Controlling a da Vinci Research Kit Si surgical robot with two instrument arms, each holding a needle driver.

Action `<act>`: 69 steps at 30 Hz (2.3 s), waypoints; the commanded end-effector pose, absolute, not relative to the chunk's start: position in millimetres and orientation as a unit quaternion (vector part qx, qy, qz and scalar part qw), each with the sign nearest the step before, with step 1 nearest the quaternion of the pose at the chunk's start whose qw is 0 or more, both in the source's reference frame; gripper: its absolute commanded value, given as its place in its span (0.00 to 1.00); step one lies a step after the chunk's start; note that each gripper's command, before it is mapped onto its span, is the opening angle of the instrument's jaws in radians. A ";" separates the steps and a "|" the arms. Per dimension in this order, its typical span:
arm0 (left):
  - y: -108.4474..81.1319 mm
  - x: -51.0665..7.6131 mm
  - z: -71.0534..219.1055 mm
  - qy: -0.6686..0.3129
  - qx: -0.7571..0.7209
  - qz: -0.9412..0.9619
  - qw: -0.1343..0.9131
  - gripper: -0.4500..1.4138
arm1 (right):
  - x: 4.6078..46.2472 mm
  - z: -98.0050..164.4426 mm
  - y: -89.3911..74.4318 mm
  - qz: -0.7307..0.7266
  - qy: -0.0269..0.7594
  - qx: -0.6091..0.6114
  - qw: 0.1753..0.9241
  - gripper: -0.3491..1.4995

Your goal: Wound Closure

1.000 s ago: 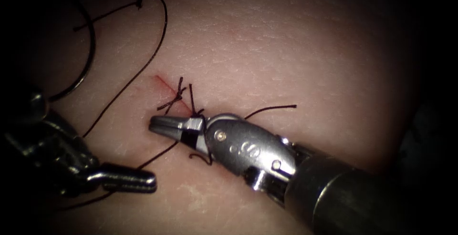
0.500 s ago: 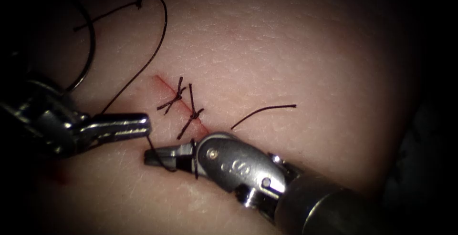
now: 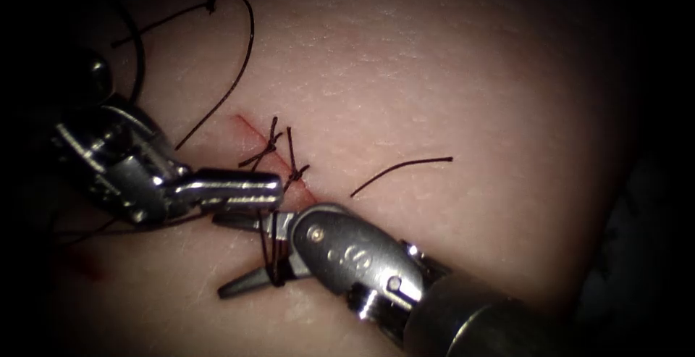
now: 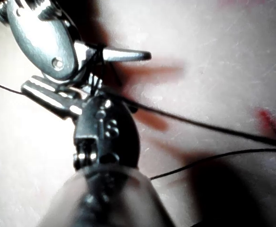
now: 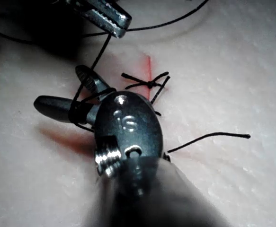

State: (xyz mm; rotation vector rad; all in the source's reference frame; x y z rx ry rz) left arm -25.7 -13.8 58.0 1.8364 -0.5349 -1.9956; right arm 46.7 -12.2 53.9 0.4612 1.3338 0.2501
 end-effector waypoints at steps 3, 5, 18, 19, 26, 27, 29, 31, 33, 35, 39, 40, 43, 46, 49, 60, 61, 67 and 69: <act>-13.8 -26.2 59.3 -0.183 0.659 -0.706 0.185 0.00 | 47.4 54.4 -12.7 0.116 0.619 0.211 0.748 0.65; -13.4 -26.2 59.7 -0.180 0.658 -0.707 0.188 0.00 | 47.2 54.3 -12.9 0.119 0.628 0.208 0.740 0.65; -13.2 -26.7 65.8 -0.153 0.629 -0.736 0.197 0.00 | 45.8 53.8 -13.9 0.139 0.693 0.219 0.673 0.65; -13.3 -26.8 66.4 -0.150 0.627 -0.739 0.196 0.00 | 45.8 53.8 -13.9 0.139 0.697 0.219 0.668 0.65; -14.5 -26.2 70.1 -0.141 0.614 -0.751 0.197 0.00 | 44.6 53.7 -14.1 0.155 0.734 0.216 0.625 0.47; -14.8 -25.8 70.6 -0.139 0.613 -0.752 0.196 0.00 | 44.1 53.7 -14.0 0.160 0.739 0.212 0.619 0.45; -14.9 -25.5 71.0 -0.137 0.612 -0.755 0.194 0.00 | 43.7 53.7 -14.0 0.164 0.745 0.208 0.612 0.45; -15.0 -25.2 71.3 -0.137 0.609 -0.757 0.192 0.00 | 43.2 53.7 -14.0 0.171 0.751 0.203 0.604 0.44; -15.0 -25.0 71.3 -0.135 0.609 -0.758 0.190 0.00 | 42.9 53.7 -14.0 0.178 0.754 0.198 0.600 0.43; -15.2 -24.9 71.3 -0.136 0.608 -0.759 0.190 0.00 | 42.6 53.7 -14.0 0.185 0.757 0.193 0.596 0.43; -16.2 -24.6 71.2 -0.136 0.604 -0.763 0.189 0.00 | 41.6 54.0 -13.4 0.211 0.767 0.173 0.581 0.45; -16.5 -24.5 71.1 -0.135 0.603 -0.764 0.187 0.00 | 41.5 54.0 -13.2 0.217 0.769 0.169 0.577 0.45; -18.3 -24.0 71.3 -0.136 0.602 -0.766 0.183 0.00 | 40.8 54.4 -12.5 0.254 0.777 0.141 0.559 0.62; -19.2 -23.5 71.5 -0.137 0.598 -0.768 0.183 0.00 | 40.2 54.5 -12.3 0.272 0.776 0.126 0.555 0.62; -19.9 -22.7 71.6 -0.137 0.595 -0.772 0.180 0.00 | 39.2 54.6 -11.9 0.291 0.773 0.104 0.554 0.62; -21.5 -22.8 71.3 -0.140 0.587 -0.778 0.173 0.00 | 37.0 55.1 -11.3 0.365 0.726 0.017 0.582 0.63; -22.0 -23.0 71.0 -0.140 0.586 -0.780 0.172 0.00 | 36.9 55.2 -11.5 0.374 0.717 0.001 0.589 0.63; -23.3 -24.0 70.2 -0.142 0.580 -0.785 0.166 0.00 | 37.2 55.8 -12.9 0.411 0.665 -0.016 0.624 0.62; -23.4 -24.4 69.6 -0.140 0.580 -0.786 0.159 0.00 | 37.1 56.2 -13.5 0.432 0.648 -0.021 0.627 0.61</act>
